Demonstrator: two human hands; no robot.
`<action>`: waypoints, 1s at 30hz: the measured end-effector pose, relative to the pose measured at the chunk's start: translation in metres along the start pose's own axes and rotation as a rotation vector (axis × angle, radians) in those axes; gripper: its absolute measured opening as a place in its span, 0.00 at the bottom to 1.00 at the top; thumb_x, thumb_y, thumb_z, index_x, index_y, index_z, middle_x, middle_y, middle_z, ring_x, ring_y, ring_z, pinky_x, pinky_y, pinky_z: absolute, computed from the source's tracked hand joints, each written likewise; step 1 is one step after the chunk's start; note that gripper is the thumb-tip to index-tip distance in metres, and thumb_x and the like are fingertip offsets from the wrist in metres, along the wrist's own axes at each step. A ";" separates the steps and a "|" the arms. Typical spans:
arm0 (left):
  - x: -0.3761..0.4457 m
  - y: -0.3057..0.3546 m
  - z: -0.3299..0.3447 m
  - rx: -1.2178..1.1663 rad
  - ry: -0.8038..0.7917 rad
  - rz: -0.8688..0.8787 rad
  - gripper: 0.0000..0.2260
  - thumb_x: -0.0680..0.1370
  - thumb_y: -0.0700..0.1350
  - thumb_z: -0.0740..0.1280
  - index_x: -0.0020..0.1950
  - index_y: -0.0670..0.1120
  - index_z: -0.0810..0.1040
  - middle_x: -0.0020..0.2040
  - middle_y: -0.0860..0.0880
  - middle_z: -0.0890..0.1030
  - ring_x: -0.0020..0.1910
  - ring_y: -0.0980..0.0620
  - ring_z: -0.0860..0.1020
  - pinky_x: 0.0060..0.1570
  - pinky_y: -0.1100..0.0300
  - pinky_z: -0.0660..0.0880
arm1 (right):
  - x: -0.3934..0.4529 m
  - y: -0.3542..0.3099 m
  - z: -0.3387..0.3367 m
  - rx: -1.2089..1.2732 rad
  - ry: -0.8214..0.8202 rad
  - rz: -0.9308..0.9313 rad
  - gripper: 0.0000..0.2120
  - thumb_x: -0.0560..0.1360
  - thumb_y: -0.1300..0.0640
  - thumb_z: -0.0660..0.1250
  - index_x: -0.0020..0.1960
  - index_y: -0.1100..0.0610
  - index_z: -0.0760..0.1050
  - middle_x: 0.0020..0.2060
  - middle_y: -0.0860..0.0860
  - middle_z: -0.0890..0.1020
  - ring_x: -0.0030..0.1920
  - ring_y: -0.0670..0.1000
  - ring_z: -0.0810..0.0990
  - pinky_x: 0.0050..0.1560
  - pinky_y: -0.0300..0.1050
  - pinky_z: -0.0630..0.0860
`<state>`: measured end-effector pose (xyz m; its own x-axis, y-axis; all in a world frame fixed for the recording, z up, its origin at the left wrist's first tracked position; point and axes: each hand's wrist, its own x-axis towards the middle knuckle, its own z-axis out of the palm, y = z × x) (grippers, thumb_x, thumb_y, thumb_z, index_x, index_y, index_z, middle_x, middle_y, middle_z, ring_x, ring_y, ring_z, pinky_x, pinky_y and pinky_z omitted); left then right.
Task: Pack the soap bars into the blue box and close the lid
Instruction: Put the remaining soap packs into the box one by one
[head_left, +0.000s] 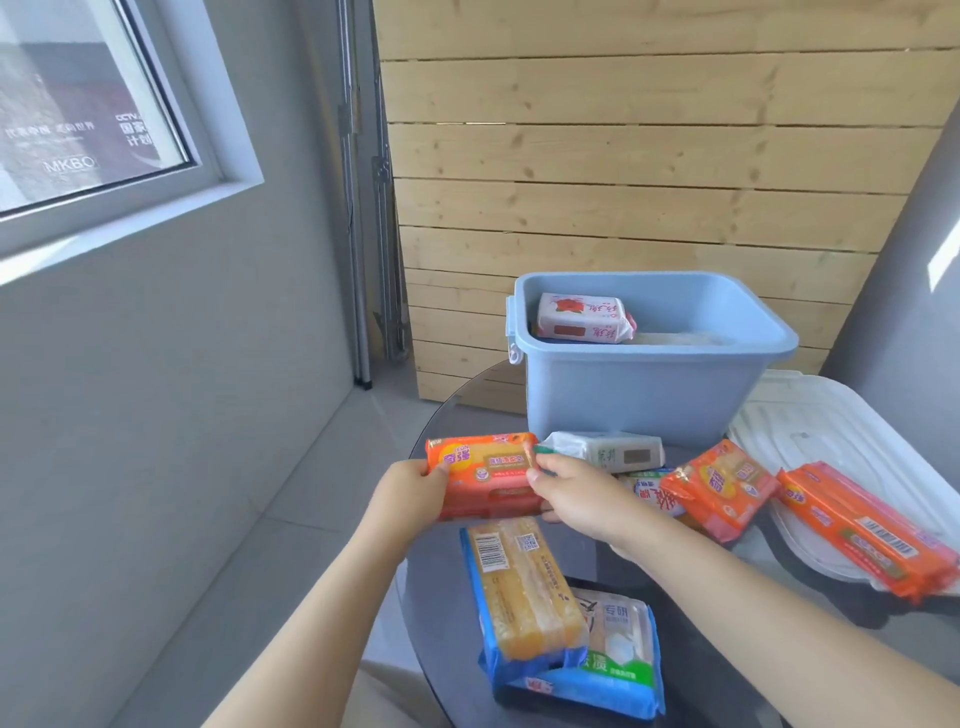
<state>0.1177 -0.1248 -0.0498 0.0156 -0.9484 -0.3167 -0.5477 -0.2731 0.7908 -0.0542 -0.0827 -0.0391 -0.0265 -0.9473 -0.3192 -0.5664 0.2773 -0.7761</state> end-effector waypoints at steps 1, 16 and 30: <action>0.002 0.001 -0.002 -0.025 0.024 -0.002 0.13 0.79 0.45 0.58 0.49 0.41 0.80 0.44 0.40 0.82 0.45 0.39 0.81 0.53 0.48 0.78 | 0.003 -0.002 0.003 0.005 0.008 -0.009 0.18 0.79 0.49 0.54 0.66 0.52 0.70 0.59 0.52 0.79 0.58 0.54 0.78 0.64 0.53 0.72; 0.008 -0.001 -0.009 -0.545 0.044 -0.118 0.13 0.78 0.44 0.63 0.62 0.46 0.77 0.44 0.47 0.82 0.53 0.44 0.79 0.58 0.52 0.75 | 0.020 -0.018 0.023 -0.050 0.339 0.008 0.10 0.77 0.48 0.60 0.53 0.53 0.67 0.45 0.49 0.77 0.44 0.50 0.76 0.36 0.43 0.70; -0.052 0.085 0.007 -0.560 -0.077 0.308 0.07 0.77 0.48 0.65 0.47 0.56 0.83 0.43 0.52 0.87 0.49 0.51 0.83 0.60 0.49 0.75 | -0.053 -0.035 -0.084 0.319 0.591 -0.133 0.07 0.71 0.50 0.69 0.45 0.49 0.72 0.40 0.48 0.81 0.40 0.52 0.83 0.44 0.54 0.82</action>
<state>0.0643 -0.0978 0.0299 -0.1443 -0.9882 -0.0516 0.0030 -0.0525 0.9986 -0.1022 -0.0558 0.0501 -0.4702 -0.8798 0.0703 -0.3278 0.1001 -0.9394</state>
